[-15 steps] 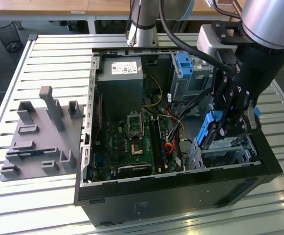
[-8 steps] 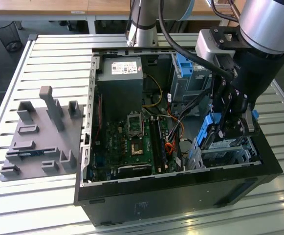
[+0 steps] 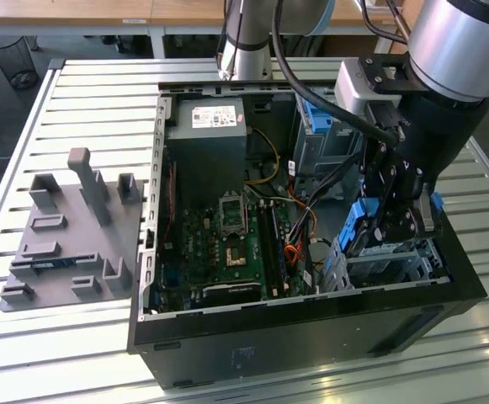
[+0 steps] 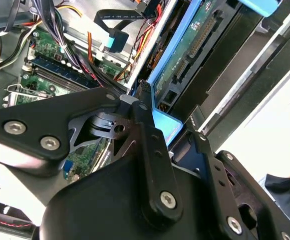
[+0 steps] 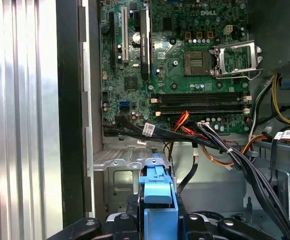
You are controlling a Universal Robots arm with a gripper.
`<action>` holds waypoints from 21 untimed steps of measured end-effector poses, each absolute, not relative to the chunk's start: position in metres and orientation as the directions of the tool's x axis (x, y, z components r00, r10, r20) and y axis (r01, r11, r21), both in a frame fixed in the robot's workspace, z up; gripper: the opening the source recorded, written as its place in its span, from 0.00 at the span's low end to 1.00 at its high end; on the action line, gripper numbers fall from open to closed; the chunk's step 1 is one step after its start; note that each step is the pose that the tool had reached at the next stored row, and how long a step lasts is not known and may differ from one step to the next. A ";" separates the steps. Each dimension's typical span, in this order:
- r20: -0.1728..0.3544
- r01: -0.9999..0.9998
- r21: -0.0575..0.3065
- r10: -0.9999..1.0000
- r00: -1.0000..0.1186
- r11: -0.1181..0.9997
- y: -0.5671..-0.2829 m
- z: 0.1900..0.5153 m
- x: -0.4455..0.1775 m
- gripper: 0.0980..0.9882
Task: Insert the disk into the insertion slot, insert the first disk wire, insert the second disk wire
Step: 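Insert the disk into the insertion slot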
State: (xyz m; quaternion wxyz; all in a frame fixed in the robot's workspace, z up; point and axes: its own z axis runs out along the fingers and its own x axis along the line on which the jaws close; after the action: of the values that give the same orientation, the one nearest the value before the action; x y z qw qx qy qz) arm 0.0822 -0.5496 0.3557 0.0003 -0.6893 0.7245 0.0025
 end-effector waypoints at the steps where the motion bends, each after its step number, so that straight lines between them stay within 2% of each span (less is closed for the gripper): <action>1: -0.004 -0.999 0.003 -0.999 -0.050 0.050 -0.550 0.355 0.082 0.30; 21: -0.004 -0.999 0.003 -0.999 -0.050 0.050 -0.550 0.339 0.082 0.30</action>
State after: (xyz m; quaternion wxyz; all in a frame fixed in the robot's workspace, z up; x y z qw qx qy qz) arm 0.0822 -0.5496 0.3390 0.0003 -0.6893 0.7245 0.0026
